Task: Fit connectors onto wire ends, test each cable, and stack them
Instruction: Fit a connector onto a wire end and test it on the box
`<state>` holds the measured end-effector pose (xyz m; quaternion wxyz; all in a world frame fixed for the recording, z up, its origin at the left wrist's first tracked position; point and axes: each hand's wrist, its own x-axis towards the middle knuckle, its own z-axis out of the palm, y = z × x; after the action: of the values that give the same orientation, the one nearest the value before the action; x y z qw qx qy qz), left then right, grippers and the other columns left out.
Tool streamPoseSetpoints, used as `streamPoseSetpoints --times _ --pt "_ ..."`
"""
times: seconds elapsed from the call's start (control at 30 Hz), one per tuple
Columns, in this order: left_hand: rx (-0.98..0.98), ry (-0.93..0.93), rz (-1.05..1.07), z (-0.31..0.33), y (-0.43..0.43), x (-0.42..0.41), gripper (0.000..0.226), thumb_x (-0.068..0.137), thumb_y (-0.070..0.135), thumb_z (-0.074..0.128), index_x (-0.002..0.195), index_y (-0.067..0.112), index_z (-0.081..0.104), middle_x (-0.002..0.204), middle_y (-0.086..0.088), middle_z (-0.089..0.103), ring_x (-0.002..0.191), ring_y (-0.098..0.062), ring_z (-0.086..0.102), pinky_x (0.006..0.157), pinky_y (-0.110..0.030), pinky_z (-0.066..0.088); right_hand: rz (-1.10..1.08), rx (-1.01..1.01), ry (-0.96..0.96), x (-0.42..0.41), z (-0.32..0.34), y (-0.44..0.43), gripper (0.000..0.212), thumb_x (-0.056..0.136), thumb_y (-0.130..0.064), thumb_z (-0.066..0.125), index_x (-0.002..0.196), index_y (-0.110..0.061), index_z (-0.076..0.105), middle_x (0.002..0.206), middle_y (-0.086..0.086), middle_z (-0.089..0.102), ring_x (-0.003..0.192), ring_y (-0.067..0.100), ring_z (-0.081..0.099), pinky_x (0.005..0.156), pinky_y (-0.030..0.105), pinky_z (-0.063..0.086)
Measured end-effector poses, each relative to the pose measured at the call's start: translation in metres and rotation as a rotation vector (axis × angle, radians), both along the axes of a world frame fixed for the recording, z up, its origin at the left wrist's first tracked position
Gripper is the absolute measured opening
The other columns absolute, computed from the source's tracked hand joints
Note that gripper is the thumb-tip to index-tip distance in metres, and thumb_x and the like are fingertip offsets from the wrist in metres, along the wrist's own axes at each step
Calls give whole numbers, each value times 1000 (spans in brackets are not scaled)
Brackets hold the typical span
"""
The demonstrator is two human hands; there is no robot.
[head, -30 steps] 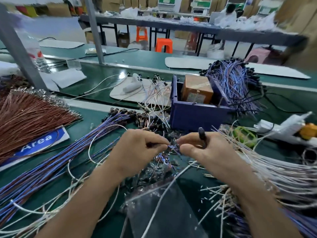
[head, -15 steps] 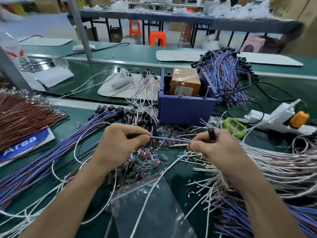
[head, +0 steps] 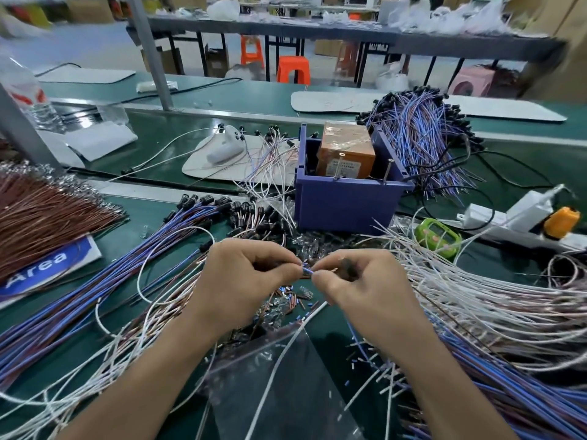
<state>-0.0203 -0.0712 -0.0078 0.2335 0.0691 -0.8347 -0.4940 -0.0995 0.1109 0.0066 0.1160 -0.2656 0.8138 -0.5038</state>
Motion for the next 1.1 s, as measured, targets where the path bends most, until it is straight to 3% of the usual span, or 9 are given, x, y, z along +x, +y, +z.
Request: streamPoseSetpoints --times 0.07,0.17,0.4,0.53,0.6,0.7,0.8,0.93,1.1 --pt "129 12 14 0 -3 -2 14 71 33 91 80 39 82 69 6 76 58 -10 69 54 -20 52 -40 -83 -163 -2 0 0 3 78 -30 79 77 -27 79 59 0 66 54 9 55 57 31 46" --pt "290 10 10 2 -5 -3 12 68 32 86 80 30 83 69 -4 77 58 -14 69 58 -22 55 -38 -157 -319 -1 1 -2 11 84 -12 77 76 -20 78 59 0 66 53 10 53 56 26 44" --pt "344 -58 -64 7 -5 -4 4 77 17 83 76 21 83 69 -11 76 56 -16 67 56 -22 55 53 -170 -445 2 2 -4 12 87 -11 74 76 -15 78 64 7 71 48 9 45 47 19 38" --pt "495 -4 101 10 -16 -4 9 77 24 79 75 16 82 73 -13 77 55 -14 66 56 -20 56 -38 -272 -520 -7 4 2 27 89 -6 70 67 -19 78 60 7 65 54 15 46 52 22 39" --pt "391 -15 172 8 -23 -2 14 76 36 80 80 23 83 77 -6 79 63 -13 69 64 -24 58 -53 -309 -540 -10 5 6 29 92 -8 68 67 -20 79 59 6 65 49 12 44 49 21 37" --pt "96 -54 154 5 -18 1 23 71 54 83 89 39 83 95 17 79 98 -3 71 86 -21 55 -65 -333 -544 -8 3 4 27 95 -10 66 72 -14 80 67 8 71 46 3 49 49 17 38" --pt "23 -89 69 8 3 -2 26 69 59 83 92 49 80 98 24 76 96 1 69 79 -12 50 -104 -345 -513 -5 2 0 24 97 -13 65 76 -11 77 71 9 74 45 5 46 43 16 37" --pt "198 -71 7 15 39 -19 20 85 26 82 88 46 81 85 14 79 84 -4 75 77 -20 58 -117 -476 -438 -6 5 0 34 97 -7 63 66 -15 75 66 10 71 52 6 59 50 12 45" --pt "562 -49 44 33 62 -40 17 86 -1 77 81 15 81 75 -3 79 65 -6 73 61 -13 54 -146 -468 -367 -9 8 3 33 98 -15 64 70 -25 79 73 8 76 62 9 68 57 19 50"
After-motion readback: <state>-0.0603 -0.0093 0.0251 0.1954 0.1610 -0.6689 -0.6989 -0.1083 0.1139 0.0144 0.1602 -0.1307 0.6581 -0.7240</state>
